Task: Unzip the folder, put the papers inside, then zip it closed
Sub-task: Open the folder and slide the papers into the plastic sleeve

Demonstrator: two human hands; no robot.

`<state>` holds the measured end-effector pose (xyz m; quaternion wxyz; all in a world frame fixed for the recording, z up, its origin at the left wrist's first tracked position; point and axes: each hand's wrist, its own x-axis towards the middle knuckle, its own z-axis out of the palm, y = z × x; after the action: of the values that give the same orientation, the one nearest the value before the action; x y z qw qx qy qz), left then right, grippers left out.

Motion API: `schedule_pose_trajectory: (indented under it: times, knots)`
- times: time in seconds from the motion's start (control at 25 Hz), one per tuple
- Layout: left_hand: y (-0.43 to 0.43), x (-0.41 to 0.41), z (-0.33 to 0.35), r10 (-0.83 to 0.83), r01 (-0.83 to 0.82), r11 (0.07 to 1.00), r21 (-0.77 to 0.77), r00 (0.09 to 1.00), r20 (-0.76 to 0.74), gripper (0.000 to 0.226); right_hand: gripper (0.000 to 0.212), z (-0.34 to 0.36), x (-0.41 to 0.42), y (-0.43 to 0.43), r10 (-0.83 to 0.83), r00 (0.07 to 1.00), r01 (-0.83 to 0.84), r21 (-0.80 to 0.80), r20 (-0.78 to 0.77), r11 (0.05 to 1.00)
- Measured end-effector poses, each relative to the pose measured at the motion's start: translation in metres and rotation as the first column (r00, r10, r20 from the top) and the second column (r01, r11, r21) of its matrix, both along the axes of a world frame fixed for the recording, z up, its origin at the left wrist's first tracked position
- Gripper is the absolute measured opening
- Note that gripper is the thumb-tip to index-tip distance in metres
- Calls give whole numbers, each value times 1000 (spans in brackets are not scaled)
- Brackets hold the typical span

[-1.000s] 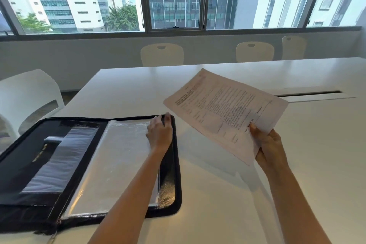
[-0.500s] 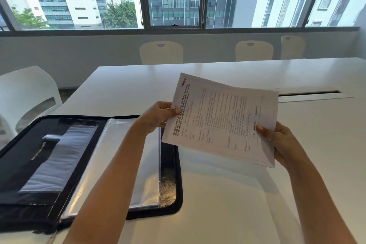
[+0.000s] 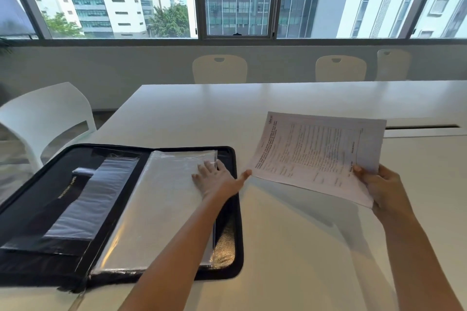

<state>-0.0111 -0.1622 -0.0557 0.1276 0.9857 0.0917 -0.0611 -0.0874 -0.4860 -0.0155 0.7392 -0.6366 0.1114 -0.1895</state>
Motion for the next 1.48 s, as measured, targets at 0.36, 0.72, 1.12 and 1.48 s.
schedule_pose_trajectory:
  times: [0.36, 0.72, 1.12, 1.48]
  knots:
    - [-14, -29, -29, -160, 155, 983, 99, 986, 44, 69, 22, -18, 6, 7, -117, 993, 118, 93, -12, 989]
    - [58, -134, -21, -689, 678, 717, 166, 725, 13, 66, 26, -27, 4, 44, -76, 997, 75, 162, 4, 984]
    - [145, -200, -2, -844, 842, 536, 67, 532, 64, 59, 26, -37, -4, 72, -11, 1000, 11, 221, 1, 975]
    - [86, -164, 11, -305, 278, 951, 139, 918, 252, 75, 22, -42, -13, 73, 2, 1000, 1, 243, -14, 970]
